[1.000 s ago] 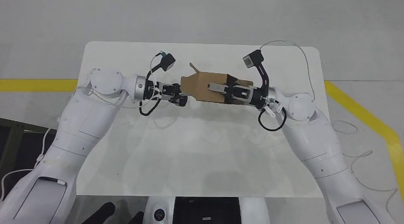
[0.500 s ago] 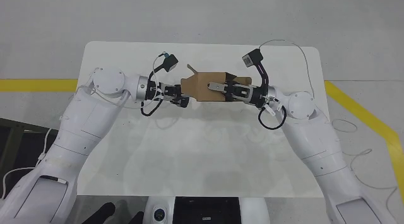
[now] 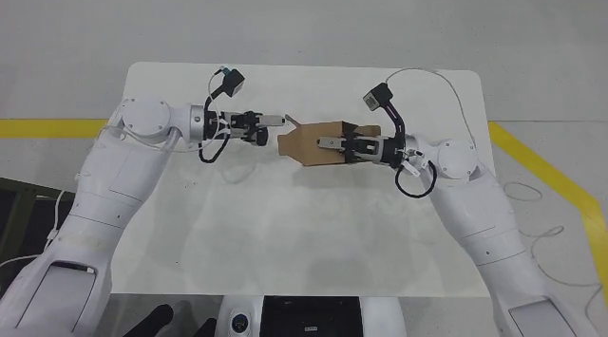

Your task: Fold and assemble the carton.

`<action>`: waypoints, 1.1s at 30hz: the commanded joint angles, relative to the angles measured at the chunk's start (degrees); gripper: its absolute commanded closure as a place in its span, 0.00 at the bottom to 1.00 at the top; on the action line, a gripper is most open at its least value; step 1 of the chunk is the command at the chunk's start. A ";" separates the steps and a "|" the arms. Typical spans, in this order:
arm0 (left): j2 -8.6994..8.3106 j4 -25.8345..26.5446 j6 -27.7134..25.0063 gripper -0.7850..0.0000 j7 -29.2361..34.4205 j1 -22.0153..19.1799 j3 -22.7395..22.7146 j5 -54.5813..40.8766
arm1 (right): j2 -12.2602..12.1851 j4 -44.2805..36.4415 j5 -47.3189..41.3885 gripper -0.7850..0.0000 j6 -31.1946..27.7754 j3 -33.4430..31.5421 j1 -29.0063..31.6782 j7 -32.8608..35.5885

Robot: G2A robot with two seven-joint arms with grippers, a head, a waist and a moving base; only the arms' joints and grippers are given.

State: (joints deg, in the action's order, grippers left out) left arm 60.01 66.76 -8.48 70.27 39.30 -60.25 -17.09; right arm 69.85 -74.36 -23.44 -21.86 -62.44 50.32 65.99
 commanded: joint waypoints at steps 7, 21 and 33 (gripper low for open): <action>0.01 -1.46 -0.12 0.00 -0.36 -0.37 -0.05 0.31 | 0.46 -0.05 -2.01 1.00 0.98 3.07 -1.06 4.73; 0.03 0.69 -0.06 0.00 2.75 0.50 0.97 0.05 | 0.60 0.52 -2.27 1.00 -1.60 1.94 -1.61 -1.10; 0.15 4.58 0.84 0.00 3.10 1.92 2.23 0.04 | 0.58 -0.84 -1.75 1.00 -1.64 2.05 -1.10 -2.48</action>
State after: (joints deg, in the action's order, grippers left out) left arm 60.15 71.19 -7.66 73.36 41.19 -58.10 -17.09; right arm 70.43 -75.15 -25.22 -23.48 -60.44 49.23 63.47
